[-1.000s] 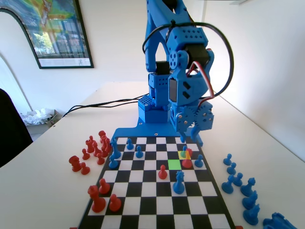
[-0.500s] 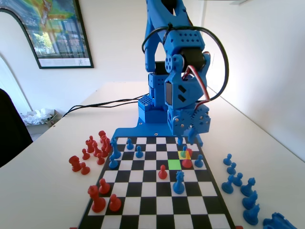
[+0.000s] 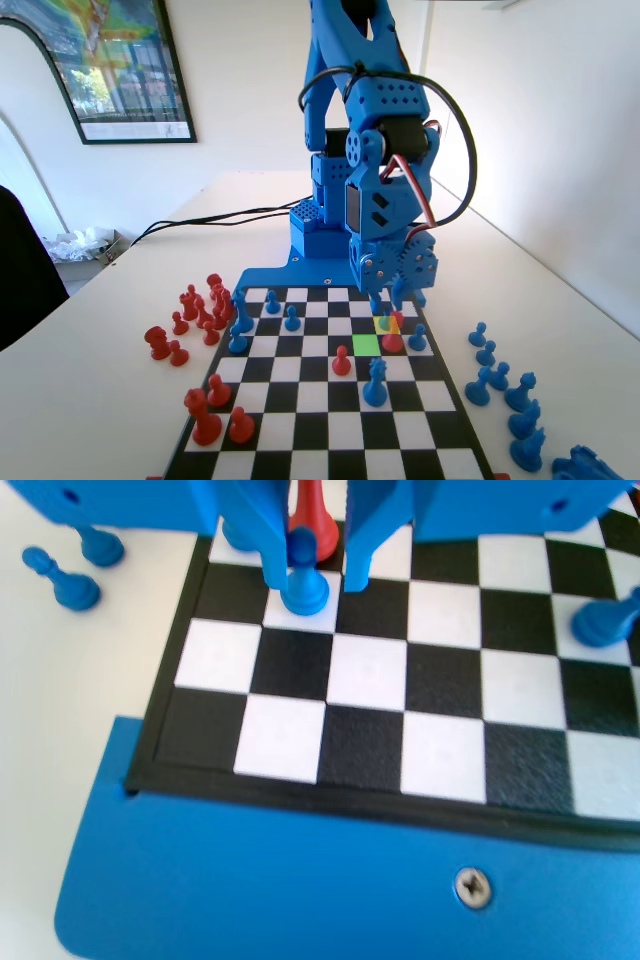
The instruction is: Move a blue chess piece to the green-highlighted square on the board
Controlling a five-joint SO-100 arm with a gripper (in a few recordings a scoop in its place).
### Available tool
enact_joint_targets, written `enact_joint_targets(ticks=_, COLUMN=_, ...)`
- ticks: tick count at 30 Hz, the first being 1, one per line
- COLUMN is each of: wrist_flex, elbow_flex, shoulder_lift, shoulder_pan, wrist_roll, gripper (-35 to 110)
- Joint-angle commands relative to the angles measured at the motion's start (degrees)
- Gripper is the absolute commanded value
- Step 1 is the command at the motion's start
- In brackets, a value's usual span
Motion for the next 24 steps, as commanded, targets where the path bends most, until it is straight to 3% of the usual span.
enact_joint_targets(ticks=1, wrist_flex=-0.3, elbow_flex=-1.7, shoulder_lift=1.3, shoulder_pan=-1.1, wrist_roll=-0.2, gripper=8)
enact_joint_targets(ticks=17, wrist_flex=-0.5, elbow_flex=-2.5, shoulder_lift=1.8, shoulder_pan=-1.3, wrist_roll=0.5, gripper=1)
enact_joint_targets(ticks=24, wrist_flex=3.3, elbow_flex=-1.1, shoulder_lift=10.9, shoulder_pan=2.3, wrist_roll=-1.2, gripper=1)
